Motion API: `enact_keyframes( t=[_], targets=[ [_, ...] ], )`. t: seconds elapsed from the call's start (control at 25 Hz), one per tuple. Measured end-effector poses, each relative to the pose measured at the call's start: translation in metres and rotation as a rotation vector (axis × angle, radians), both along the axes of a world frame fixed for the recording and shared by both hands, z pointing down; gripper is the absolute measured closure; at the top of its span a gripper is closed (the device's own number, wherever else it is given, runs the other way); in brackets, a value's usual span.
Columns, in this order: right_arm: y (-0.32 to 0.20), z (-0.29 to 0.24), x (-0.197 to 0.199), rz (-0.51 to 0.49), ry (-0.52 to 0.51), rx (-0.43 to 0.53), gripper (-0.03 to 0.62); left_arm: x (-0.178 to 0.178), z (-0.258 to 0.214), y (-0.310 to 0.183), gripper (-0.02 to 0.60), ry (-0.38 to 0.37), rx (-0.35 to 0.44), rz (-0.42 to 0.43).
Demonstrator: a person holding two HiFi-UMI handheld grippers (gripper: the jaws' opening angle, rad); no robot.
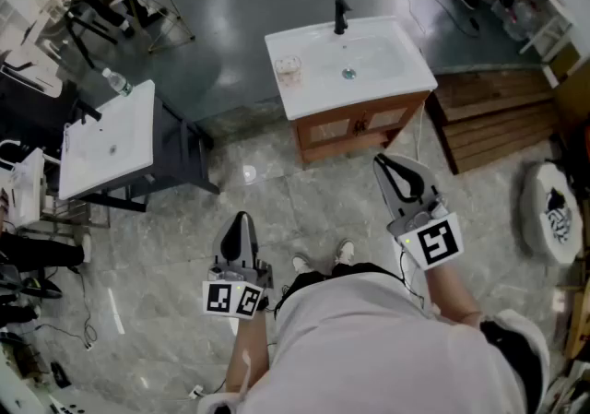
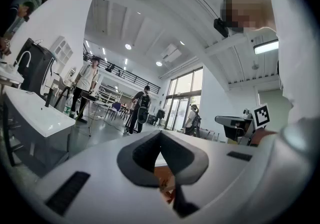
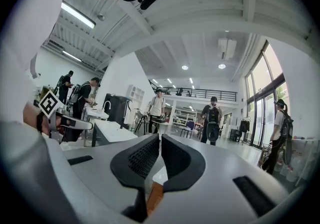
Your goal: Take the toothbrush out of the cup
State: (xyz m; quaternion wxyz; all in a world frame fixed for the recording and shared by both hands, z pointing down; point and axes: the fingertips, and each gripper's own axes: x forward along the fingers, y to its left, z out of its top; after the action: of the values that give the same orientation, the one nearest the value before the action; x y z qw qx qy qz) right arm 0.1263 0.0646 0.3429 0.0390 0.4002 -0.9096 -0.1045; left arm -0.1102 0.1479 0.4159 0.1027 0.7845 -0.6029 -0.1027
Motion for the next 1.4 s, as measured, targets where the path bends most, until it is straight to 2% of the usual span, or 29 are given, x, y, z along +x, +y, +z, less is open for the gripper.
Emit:
enact_keyframes(
  t=[0.44,0.88,1.16,1.4],
  targets=[
    [-0.002,0.008,0.034,0.007,-0.018,-0.017,0.551,0.034,-0.001,-0.011,0.580,-0.005,0.000,0.013],
    [-0.013,0.020,0.055,-0.063,-0.045,-0.033,0.549,0.068,0.011,-0.015,0.580,-0.001,-0.020,-0.020],
    [-0.017,0.018,0.043,-0.112,-0.048,-0.031,0.549,0.059,0.010,-0.010,0.580,-0.009,-0.028,-0.068],
    [-0.021,0.027,0.033,-0.116,-0.025,-0.047,0.549,0.056,0.023,-0.016,0.580,0.011,-0.050,-0.059]
  ],
)
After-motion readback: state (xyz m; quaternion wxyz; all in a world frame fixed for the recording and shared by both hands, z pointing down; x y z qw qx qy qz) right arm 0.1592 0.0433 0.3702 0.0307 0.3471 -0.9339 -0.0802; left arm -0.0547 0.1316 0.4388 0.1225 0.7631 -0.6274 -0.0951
